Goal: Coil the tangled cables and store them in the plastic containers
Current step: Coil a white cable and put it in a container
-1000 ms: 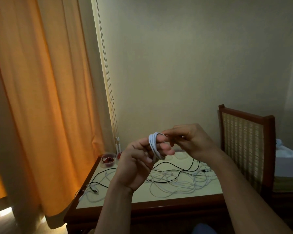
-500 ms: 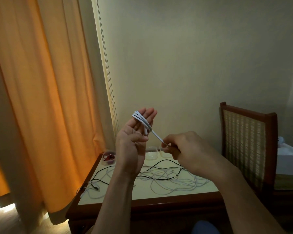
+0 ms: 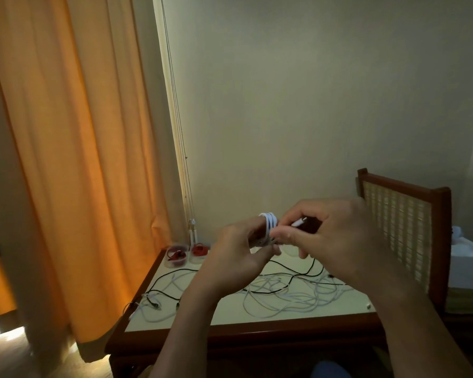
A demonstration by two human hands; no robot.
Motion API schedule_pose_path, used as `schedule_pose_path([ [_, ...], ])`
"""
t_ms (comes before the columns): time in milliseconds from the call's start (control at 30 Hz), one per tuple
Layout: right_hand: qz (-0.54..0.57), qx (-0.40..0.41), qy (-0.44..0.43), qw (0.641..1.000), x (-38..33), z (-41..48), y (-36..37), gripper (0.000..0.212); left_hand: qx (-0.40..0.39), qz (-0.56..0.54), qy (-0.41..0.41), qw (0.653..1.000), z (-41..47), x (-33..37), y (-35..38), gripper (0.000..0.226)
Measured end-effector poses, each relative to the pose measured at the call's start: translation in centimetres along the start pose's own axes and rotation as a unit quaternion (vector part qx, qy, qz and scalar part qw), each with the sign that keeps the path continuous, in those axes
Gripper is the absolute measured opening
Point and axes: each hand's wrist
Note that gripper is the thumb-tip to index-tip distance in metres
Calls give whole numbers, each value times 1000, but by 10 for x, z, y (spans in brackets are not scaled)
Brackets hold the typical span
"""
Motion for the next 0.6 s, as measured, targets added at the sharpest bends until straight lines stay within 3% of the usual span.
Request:
schedule_pose_path([
  [167,152,50,70,985,0,1,1,16,-34,-96,-7,995,0,7,-8,22],
  [300,222,68,129,964,11,10,5,36,-77,-173,-7,982,1,13,-12,15],
  [433,226,57,170,958,24,15,16,54,-114,-251,-18,961,1,19,-11,12],
  [600,241,21,179,954,29,15,16,42,-140,-266,-30,953,3,17,-12,14],
])
Point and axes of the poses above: each hand's wrist, its own z-axis towards the middle knuckle, its own y-axis out of the palm, x = y × z, and after that the axes turned 12 degrees about x, right-handed
